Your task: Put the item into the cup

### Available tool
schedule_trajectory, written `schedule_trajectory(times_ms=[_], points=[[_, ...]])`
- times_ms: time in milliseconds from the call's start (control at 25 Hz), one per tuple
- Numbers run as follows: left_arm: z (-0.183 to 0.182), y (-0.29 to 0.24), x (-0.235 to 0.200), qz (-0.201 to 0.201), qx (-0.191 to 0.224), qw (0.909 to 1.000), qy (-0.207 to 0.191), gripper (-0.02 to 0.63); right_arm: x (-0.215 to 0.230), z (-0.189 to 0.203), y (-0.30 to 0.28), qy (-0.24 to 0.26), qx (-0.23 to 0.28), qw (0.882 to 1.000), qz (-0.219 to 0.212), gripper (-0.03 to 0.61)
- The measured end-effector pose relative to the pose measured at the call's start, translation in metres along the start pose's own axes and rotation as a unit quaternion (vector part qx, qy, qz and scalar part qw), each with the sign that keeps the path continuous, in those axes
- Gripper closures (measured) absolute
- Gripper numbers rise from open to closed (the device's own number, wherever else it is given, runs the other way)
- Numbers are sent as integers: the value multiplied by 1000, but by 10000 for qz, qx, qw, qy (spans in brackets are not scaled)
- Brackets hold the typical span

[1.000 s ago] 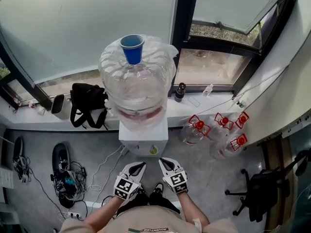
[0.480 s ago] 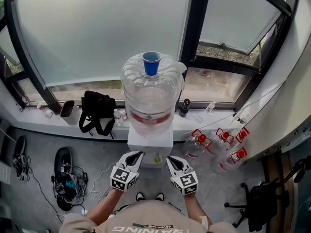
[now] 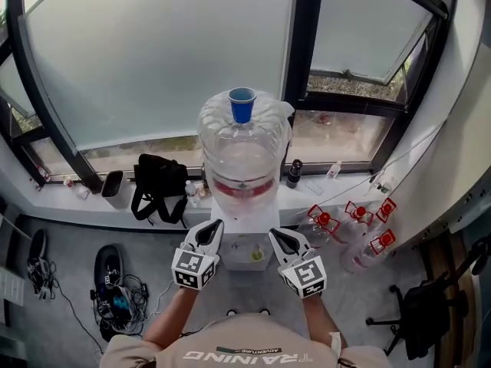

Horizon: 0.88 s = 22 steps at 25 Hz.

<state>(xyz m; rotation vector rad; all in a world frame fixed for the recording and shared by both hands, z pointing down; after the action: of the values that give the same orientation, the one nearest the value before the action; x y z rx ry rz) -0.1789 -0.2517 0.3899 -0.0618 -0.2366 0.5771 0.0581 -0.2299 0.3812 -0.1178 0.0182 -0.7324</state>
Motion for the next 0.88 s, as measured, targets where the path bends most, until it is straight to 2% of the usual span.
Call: schedule_trajectory(times_ms=[160,400,680,880], points=[[-11,0,-5,-105,129,9998,-81,606,5,-21,10,-90,353,9990,259,566],[-8,2,-6,-81,52,9999,84,606,19,-32,18,-638,562,9955,409,566],[-22,7,-2,-14,165,9998,-97,606,11,-28,19,-484,479,9967,448,566],[-13,15,2,-17,26,10000,-40,606,7,-20,16,-478,370,9974,402,566]])
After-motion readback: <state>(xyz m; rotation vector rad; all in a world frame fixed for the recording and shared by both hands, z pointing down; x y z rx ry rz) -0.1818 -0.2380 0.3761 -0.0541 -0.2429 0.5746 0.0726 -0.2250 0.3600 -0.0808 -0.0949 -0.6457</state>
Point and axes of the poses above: the fingertips, and each gripper's own axes: y backward along the fingers, x to its right, z out of its underside, the point moved 9 cm from there along y, backward along the fingers, and after that the axes turned 11 degrees about -y, right-handed, at the moved point
